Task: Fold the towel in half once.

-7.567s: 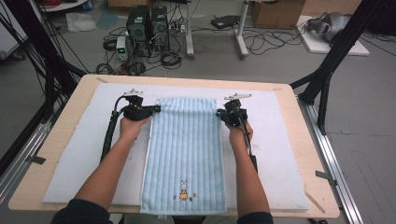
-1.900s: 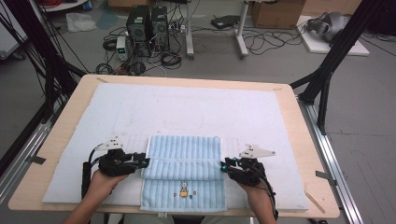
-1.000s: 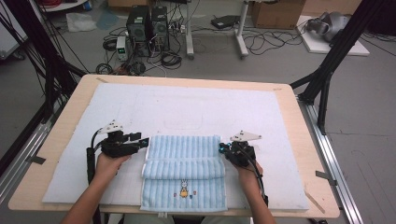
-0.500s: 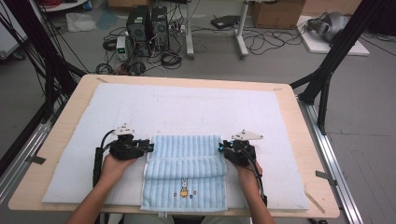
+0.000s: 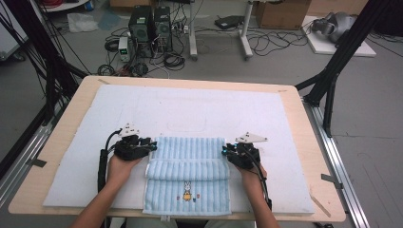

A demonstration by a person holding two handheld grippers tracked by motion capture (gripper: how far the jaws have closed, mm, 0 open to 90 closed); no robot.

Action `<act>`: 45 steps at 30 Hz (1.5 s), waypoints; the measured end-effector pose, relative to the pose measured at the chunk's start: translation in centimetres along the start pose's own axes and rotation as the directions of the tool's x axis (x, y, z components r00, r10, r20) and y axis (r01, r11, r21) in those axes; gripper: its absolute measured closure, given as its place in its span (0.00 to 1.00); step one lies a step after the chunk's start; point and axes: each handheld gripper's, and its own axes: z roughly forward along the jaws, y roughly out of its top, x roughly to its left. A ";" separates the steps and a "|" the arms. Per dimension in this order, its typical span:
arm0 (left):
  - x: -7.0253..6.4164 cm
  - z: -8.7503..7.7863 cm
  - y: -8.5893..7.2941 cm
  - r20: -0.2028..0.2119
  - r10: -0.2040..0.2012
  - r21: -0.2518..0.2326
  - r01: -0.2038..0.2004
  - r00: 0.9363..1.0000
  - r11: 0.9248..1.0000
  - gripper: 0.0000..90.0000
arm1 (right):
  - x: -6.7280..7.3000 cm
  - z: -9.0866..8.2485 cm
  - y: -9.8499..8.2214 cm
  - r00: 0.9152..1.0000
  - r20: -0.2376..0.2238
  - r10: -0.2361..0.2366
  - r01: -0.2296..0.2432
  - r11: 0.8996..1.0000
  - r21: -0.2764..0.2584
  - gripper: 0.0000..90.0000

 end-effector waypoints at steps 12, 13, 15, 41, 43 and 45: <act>-0.9 0.4 -0.4 0.026 0.039 0.045 -0.040 0.999 0.998 0.93 | 0.3 0.8 0.0 1.000 -0.021 -0.015 0.017 0.996 0.082 0.93; -0.9 0.4 -0.4 0.028 0.028 0.047 -0.029 0.999 0.998 0.94 | 0.5 0.9 0.0 0.999 -0.038 -0.025 0.028 0.996 0.086 0.94; -0.6 0.6 -0.2 0.037 -0.001 0.043 -0.001 0.999 0.999 0.95 | 0.8 0.9 0.1 0.998 -0.026 -0.051 0.053 0.994 0.091 0.95; 4.3 4.9 6.2 -0.039 -0.016 -0.094 0.012 0.999 0.995 0.95 | -3.6 6.0 6.3 0.995 0.094 0.044 -0.044 0.999 -0.003 0.95; 4.6 5.3 6.2 -0.046 -0.019 -0.094 0.015 0.999 0.996 0.95 | -3.7 6.3 6.7 0.993 0.109 0.036 -0.035 0.999 -0.013 0.95; 4.9 5.5 6.2 -0.053 -0.016 -0.089 0.011 0.998 0.996 0.95 | -3.9 6.7 6.6 0.992 0.118 0.044 -0.043 0.999 -0.005 0.95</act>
